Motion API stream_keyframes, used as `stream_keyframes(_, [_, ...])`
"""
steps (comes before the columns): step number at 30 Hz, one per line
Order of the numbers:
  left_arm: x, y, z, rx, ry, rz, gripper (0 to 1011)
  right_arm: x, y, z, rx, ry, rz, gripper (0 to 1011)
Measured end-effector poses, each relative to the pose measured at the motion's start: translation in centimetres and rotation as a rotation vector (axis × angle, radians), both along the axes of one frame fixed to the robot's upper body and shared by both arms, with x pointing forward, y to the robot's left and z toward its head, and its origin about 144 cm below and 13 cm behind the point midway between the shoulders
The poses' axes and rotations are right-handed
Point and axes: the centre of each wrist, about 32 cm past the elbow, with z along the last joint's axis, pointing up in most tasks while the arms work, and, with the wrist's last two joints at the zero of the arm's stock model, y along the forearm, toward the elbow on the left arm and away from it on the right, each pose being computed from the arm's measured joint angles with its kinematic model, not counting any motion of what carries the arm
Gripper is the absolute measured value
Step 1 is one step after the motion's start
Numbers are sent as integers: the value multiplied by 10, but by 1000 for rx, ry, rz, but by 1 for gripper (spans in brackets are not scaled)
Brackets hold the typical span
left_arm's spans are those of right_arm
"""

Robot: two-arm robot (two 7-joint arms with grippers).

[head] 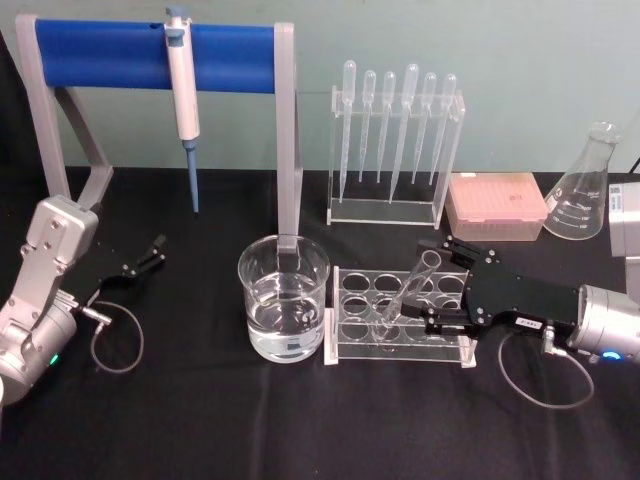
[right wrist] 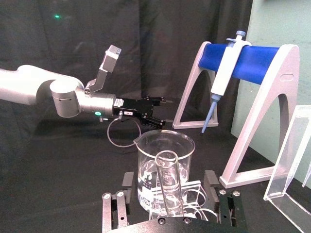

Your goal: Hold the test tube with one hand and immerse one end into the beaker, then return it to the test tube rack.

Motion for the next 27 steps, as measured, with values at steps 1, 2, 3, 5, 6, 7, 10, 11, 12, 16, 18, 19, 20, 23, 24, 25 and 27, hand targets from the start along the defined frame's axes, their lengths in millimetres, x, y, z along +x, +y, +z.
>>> stream_keyframes(1, [0,0,0,0,0,0,1000,0,0,0,0,0,0,935])
stream_keyframes(2, [0,0,0,0,0,0,1000,0,0,0,0,0,0,894])
stream_keyframes(3, [0,0,0,0,0,0,1000,0,0,0,0,0,0,863])
stream_keyframes(5, [0,0,0,0,0,0,1000,0,0,0,0,0,0,812])
stream_keyframes(6, [0,0,0,0,0,0,1000,0,0,0,0,0,0,790])
stream_keyframes(7, [0,0,0,0,0,0,1000,0,0,0,0,0,-1,737])
stream_keyframes(10, [0,0,0,0,0,0,1000,0,0,0,0,-1,-1,660])
stream_keyframes(11, [0,0,0,0,0,0,1000,0,-1,0,0,-1,-1,640])
stream_keyframes(12, [0,0,0,0,0,0,1000,0,-1,0,0,-1,-1,599])
stream_keyframes(16, [0,0,0,0,0,0,1000,0,-1,0,0,-1,-1,456])
stream_keyframes(18, [0,0,0,0,0,0,1000,0,-1,0,0,-1,-1,420])
stream_keyframes(19, [0,0,0,0,0,0,1000,0,-1,0,0,-1,-1,362])
stream_keyframes(20, [0,0,0,0,0,0,1000,0,-1,0,0,-2,-1,335])
stream_keyframes(23, [0,0,0,0,0,0,1000,0,-1,0,1,-2,-2,243])
stream_keyframes(24, [0,0,0,0,0,0,1000,0,-1,0,1,-2,-2,241])
stream_keyframes(25, [0,0,0,0,0,0,1000,0,-1,0,1,-2,-2,236])
stream_keyframes(27, [0,0,0,0,0,0,1000,0,-1,0,1,-2,-2,233])
